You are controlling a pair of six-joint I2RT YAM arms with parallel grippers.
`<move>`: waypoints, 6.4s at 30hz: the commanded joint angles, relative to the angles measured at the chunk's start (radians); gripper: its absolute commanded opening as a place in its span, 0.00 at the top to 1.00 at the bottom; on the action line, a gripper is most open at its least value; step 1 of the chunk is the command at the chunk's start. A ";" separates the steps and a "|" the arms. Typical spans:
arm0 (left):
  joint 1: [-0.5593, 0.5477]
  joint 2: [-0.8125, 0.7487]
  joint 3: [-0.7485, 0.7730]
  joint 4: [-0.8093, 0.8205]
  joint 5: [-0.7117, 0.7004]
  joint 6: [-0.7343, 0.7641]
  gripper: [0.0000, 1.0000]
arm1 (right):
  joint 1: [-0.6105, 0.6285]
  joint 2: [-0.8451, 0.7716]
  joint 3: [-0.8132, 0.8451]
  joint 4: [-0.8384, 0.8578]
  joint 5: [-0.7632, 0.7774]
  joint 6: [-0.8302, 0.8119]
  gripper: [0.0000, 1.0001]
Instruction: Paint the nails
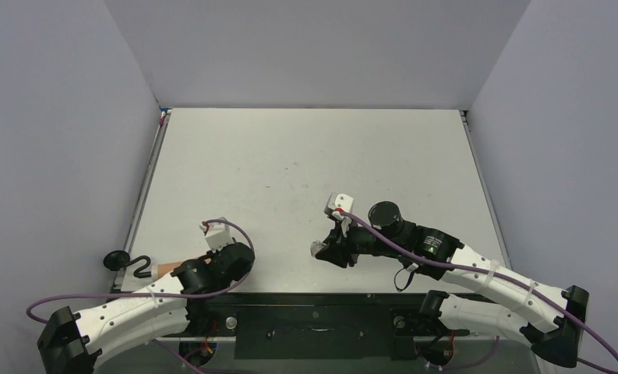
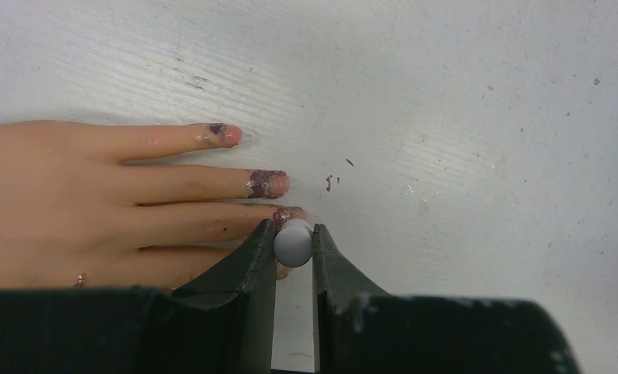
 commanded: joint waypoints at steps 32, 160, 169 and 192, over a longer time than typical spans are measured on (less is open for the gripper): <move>-0.019 0.030 0.032 0.038 -0.075 0.003 1.00 | 0.004 0.006 0.006 0.056 -0.019 0.012 1.00; -0.018 0.317 0.990 -0.161 0.849 0.732 1.00 | 0.063 0.095 0.151 0.124 -0.054 -0.137 1.00; -0.018 0.319 0.975 -0.162 0.875 0.740 1.00 | 0.065 0.098 0.160 0.123 -0.049 -0.137 1.00; -0.027 0.300 0.916 -0.141 1.088 0.927 1.00 | 0.058 0.161 0.308 0.006 -0.136 -0.178 1.00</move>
